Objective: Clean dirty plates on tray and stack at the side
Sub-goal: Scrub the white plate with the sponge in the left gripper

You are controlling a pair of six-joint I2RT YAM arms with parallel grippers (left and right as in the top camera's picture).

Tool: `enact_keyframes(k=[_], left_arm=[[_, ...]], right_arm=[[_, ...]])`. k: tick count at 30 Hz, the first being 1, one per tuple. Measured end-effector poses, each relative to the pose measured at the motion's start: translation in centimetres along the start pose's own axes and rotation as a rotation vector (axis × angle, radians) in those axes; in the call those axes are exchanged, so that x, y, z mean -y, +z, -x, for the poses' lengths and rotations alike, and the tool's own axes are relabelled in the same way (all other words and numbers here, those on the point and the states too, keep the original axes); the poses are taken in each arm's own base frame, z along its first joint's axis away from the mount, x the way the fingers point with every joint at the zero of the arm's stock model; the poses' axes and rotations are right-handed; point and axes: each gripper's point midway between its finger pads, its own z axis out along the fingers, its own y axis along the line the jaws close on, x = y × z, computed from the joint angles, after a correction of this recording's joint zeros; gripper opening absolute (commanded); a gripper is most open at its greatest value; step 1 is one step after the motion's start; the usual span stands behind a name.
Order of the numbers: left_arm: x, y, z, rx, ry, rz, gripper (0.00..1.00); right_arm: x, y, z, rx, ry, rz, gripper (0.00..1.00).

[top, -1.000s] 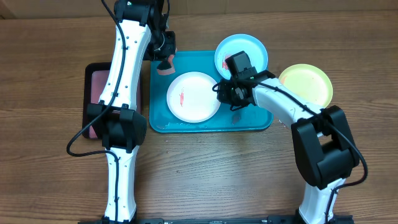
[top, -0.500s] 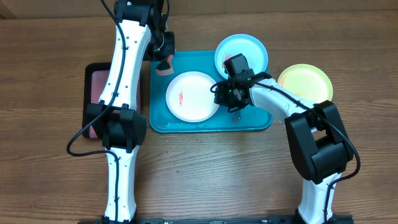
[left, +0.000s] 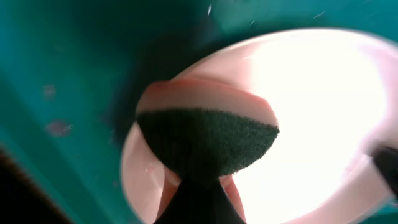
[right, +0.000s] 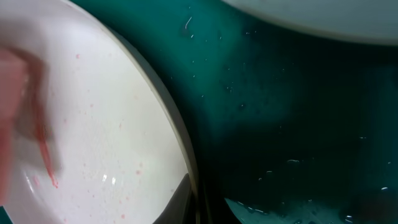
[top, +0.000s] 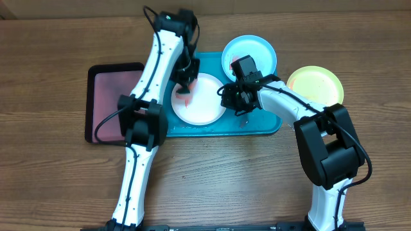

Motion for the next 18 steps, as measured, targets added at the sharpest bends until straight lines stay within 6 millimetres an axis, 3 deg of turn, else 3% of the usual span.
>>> enact_keyframes(k=[4,12,18], left_arm=[[-0.2,2.7,-0.6,-0.074,0.014,0.009,0.04],[-0.1,2.9,-1.4,-0.114,0.045,-0.002,0.04],[3.4,3.0,-2.5,-0.148,0.217,-0.209,0.04]], right_arm=[[0.0,0.0,0.0,0.0,0.0,-0.001,0.04],[0.0,0.0,-0.1,-0.004,-0.001,0.002,0.04],[0.0,0.0,-0.1,-0.004,-0.001,0.001,0.04]])
